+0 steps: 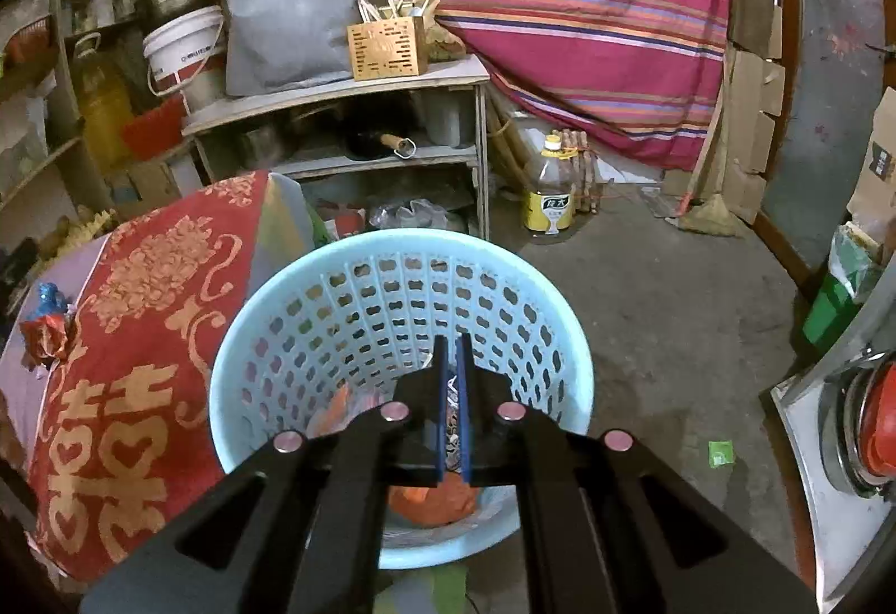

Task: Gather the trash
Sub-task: 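Return the left tool to the table and close it on the blue plastic bag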

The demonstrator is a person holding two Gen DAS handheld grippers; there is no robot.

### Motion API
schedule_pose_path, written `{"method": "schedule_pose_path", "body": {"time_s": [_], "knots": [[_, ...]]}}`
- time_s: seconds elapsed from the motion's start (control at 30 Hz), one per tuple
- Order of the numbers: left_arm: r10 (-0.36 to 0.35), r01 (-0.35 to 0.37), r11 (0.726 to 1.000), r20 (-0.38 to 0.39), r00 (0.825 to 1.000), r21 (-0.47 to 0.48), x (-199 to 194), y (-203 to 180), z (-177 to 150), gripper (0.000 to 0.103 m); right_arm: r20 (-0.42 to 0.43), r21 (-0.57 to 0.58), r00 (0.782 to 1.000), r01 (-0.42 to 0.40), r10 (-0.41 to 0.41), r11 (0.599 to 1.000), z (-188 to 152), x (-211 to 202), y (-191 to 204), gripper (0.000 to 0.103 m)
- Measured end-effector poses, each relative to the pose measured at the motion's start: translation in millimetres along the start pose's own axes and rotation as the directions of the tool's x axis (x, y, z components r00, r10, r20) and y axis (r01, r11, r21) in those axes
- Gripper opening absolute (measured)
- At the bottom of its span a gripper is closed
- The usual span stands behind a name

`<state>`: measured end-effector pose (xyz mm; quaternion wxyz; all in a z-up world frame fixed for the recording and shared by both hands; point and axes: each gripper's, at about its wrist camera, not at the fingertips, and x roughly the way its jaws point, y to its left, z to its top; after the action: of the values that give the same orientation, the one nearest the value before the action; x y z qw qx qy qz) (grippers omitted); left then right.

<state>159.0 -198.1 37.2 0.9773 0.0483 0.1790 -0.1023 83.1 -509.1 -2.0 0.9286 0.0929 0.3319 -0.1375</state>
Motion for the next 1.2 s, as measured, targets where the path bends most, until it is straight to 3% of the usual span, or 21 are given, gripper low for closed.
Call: {"method": "schedule_pose_path", "body": {"time_s": [0.03, 0.1, 0.13, 0.17, 0.37, 0.47, 0.67, 0.8, 0.97, 1.07, 1.2], "knots": [[0.014, -0.014, 1.0, -0.002, 1.0, -0.01, -2, 11, -1, 0.098, 0.013, -0.004, 1.0, -0.009, 0.01, 1.0, 2, -4, 4, 0.005], [0.045, -0.045, 0.998, -0.006, 0.999, -0.035, -5, 39, -1, 0.098, 0.055, -0.009, 0.998, -0.035, 0.035, 0.999, 5, -14, 14, 0.036], [0.061, -0.061, 0.997, -0.007, 0.998, -0.046, -7, 51, -2, 0.098, 0.081, -0.009, 0.996, -0.042, 0.042, 0.999, 6, -19, 19, 0.067], [0.083, -0.083, 0.995, -0.008, 0.997, -0.058, -10, 67, -4, 0.098, 0.106, -0.012, 0.993, -0.054, 0.055, 0.998, 8, -24, 26, 0.073], [0.194, -0.196, 0.975, -0.033, 0.981, -0.102, -21, 143, -17, 0.098, 0.145, -0.075, 0.978, -0.138, 0.147, 0.988, 15, -35, 80, 0.073], [0.235, -0.241, 0.964, -0.066, 0.97, -0.116, -22, 176, -27, 0.098, 0.151, -0.1, 0.972, -0.166, 0.18, 0.981, 16, -33, 112, 0.081], [0.288, -0.306, 0.946, -0.151, 0.946, -0.111, -14, 228, -52, 0.098, 0.098, -0.153, 0.97, -0.205, 0.221, 0.967, 10, -18, 177, 0.087], [0.258, -0.294, 0.945, -0.223, 0.94, -0.146, -6, 256, -67, 0.098, 0.071, -0.165, 0.97, -0.217, 0.231, 0.962, 3, -5, 211, 0.088], [0.184, -0.25, 0.947, -0.294, 0.938, -0.203, 7, 282, -83, 0.098, 0.098, -0.182, 0.975, -0.177, 0.197, 0.967, 2, 1, 233, 0.098], [0.172, -0.237, 0.955, -0.321, 0.932, -0.178, 15, 282, -90, 0.097, 0.1, -0.168, 0.98, -0.154, 0.172, 0.974, 4, 6, 240, 0.098], [0.151, -0.204, 0.968, -0.311, 0.938, -0.145, 24, 272, -88, 0.097, 0.072, -0.152, 0.981, -0.166, 0.179, 0.974, 12, 19, 249, 0.098]]}}
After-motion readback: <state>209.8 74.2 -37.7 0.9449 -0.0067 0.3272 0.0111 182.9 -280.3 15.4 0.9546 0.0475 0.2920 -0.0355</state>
